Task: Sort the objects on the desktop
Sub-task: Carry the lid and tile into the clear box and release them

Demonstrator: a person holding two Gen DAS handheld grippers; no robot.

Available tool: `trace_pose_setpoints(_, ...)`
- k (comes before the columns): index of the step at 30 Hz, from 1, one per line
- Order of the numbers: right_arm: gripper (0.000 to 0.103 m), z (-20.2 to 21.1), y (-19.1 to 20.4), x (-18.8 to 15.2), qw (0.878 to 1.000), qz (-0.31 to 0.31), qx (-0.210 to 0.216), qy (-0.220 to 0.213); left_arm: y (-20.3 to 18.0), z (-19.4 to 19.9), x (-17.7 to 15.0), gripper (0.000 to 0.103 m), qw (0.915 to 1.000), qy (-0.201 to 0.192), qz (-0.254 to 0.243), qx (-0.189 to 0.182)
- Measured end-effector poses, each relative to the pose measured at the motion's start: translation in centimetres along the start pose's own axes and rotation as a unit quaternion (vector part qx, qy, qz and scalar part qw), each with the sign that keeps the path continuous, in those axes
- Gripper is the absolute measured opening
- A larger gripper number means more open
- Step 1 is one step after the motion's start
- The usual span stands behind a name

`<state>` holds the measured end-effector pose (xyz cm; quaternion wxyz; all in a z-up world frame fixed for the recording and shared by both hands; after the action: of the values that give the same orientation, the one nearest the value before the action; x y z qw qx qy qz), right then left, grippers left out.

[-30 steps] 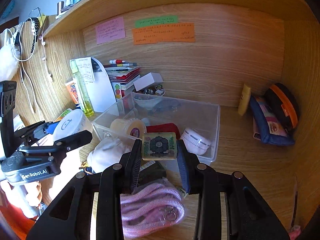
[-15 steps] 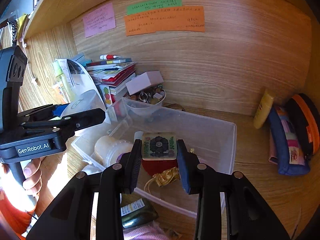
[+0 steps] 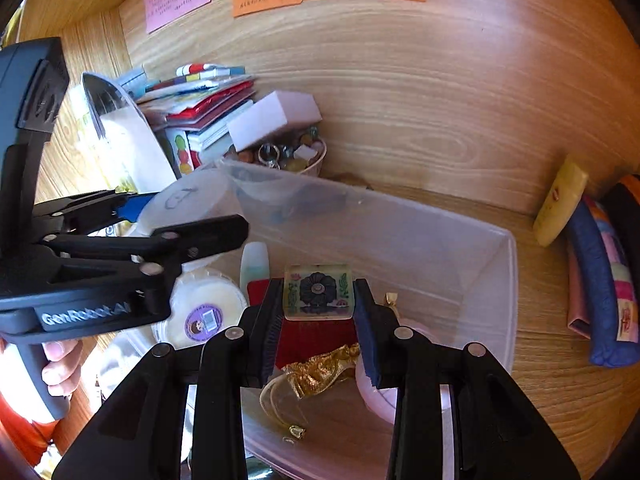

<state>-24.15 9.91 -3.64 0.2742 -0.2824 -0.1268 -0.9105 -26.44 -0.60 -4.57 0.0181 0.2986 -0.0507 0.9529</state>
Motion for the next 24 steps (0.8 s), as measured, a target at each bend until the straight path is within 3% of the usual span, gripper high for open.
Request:
trace_pose_setpoints(6,0.031,-0.7,0.3,-0.5,1.000,0.008,-0.006,0.010,-0.1,-1.3,-0.4,0.065,0.9998,0.019,0.001,0.000)
trace_pose_setpoints(24,0.031,-1.1,0.5,-0.5,1.000,0.017,-0.020,0.011,-0.2,-0.2,-0.2,0.065,0.9999,-0.001,-0.007,0.008)
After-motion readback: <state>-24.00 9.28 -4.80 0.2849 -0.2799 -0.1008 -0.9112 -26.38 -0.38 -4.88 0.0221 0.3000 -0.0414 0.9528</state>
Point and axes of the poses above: each gripper's, at about its wrist camera, not at the fingertips, and z roughly against the way its jaws point, y to its left, x to its top, the point moved 7 cm from there along -z, roughly the way its jaws point, and after that the axes turned 9 degrees about y, right-handed, at the moved point
